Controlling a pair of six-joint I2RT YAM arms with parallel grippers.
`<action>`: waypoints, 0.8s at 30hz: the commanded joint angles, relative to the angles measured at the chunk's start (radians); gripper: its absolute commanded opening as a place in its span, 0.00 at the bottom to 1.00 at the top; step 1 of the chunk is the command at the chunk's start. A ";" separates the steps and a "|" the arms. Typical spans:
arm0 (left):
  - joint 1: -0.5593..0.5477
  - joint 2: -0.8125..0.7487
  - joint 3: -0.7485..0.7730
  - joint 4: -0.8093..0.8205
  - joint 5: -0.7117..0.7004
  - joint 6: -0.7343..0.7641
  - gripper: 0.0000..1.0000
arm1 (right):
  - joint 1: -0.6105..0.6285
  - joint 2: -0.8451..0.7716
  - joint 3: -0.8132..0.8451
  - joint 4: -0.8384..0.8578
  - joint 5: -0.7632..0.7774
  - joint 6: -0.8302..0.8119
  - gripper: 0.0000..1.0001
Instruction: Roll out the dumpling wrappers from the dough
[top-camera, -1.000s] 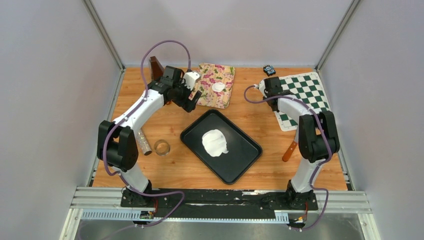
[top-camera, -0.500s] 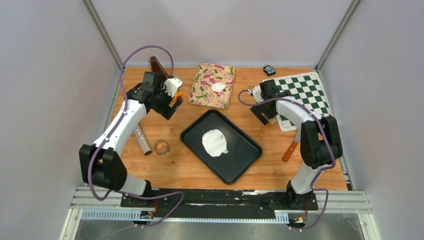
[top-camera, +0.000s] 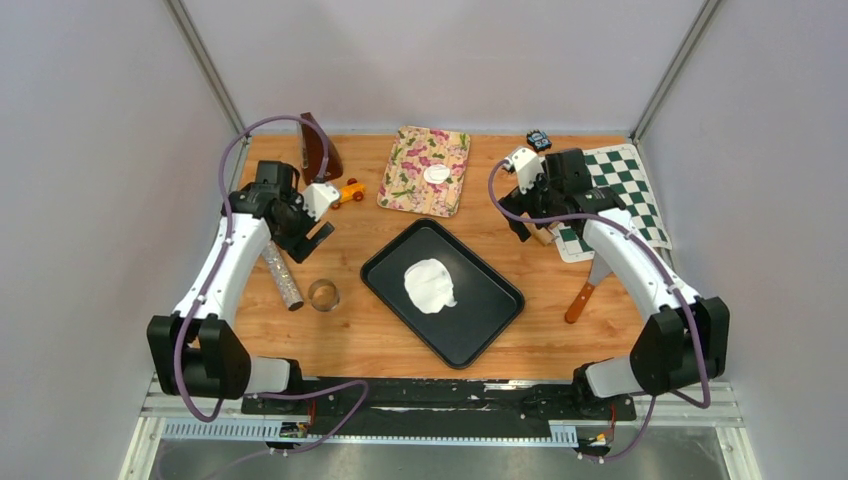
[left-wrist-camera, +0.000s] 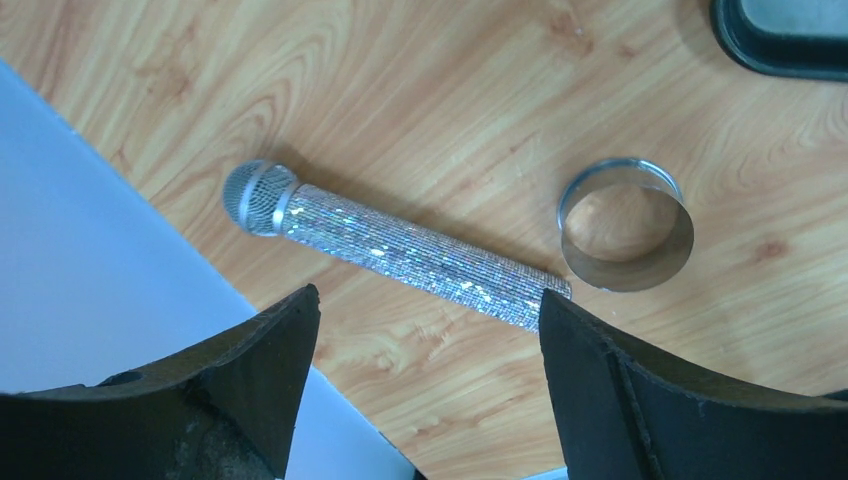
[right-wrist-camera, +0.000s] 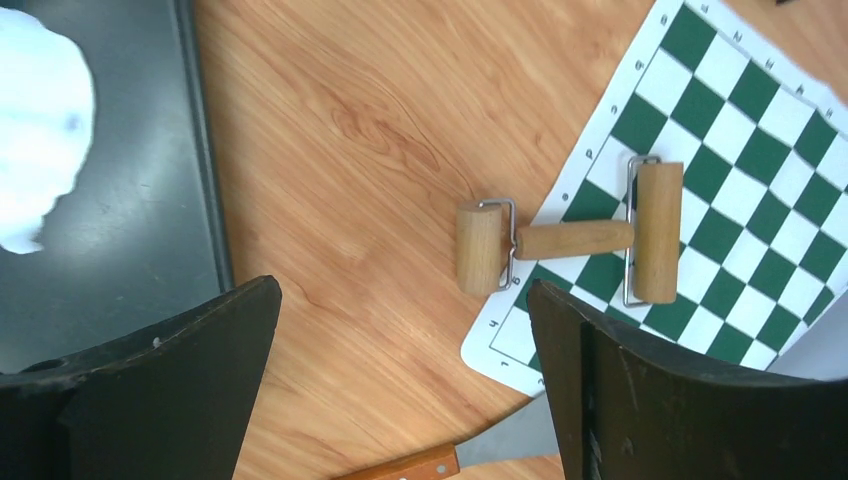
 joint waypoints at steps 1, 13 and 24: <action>0.006 0.018 -0.040 -0.066 0.060 0.102 0.86 | -0.006 -0.044 -0.040 0.041 -0.087 0.015 1.00; -0.041 0.081 -0.196 0.046 0.081 0.068 0.68 | -0.046 -0.083 -0.072 0.067 -0.118 0.015 1.00; -0.093 0.172 -0.234 0.119 0.037 0.036 0.54 | -0.046 -0.104 -0.069 0.066 -0.151 0.022 0.98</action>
